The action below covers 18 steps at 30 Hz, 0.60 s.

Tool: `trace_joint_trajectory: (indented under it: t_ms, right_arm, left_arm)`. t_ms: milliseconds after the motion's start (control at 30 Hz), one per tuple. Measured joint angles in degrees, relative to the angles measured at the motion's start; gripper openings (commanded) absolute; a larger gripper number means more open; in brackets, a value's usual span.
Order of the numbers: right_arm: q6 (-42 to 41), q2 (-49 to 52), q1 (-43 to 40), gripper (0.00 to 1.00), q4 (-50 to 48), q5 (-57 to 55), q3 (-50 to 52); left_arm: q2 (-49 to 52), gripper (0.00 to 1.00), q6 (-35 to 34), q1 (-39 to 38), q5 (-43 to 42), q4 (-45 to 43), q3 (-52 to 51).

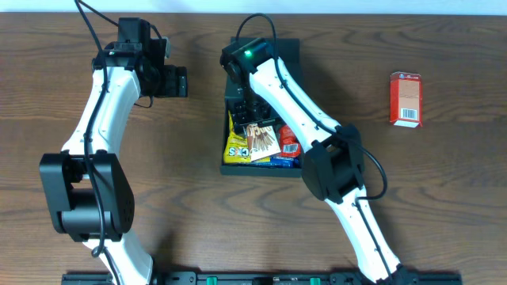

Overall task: Pack container
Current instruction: 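Lower the chocolate-stick box into the black box's left side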

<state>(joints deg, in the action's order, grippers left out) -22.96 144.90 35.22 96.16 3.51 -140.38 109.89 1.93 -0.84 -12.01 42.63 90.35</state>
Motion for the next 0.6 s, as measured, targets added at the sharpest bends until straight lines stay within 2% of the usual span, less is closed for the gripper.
trace_joint_trajectory:
  t_ms: [100, 333, 600]
  right_arm:
    - [0.33, 0.0, 0.57, 0.87, 0.0, 1.14, 0.0]
    - [2.27, 0.0, 1.25, 0.75, 0.04, 4.02, 0.0]
    - [2.64, 0.0, 1.22, 0.75, -1.2, 6.84, 0.0]
  left_arm:
    - [0.0, 0.91, 0.02, 0.0, -0.02, 0.04, 0.0]
    - [0.0, 0.91, 0.02, 0.0, -0.02, 0.22, 0.0]
    - [0.0, 0.91, 0.02, 0.0, -0.02, 0.24, 0.0]
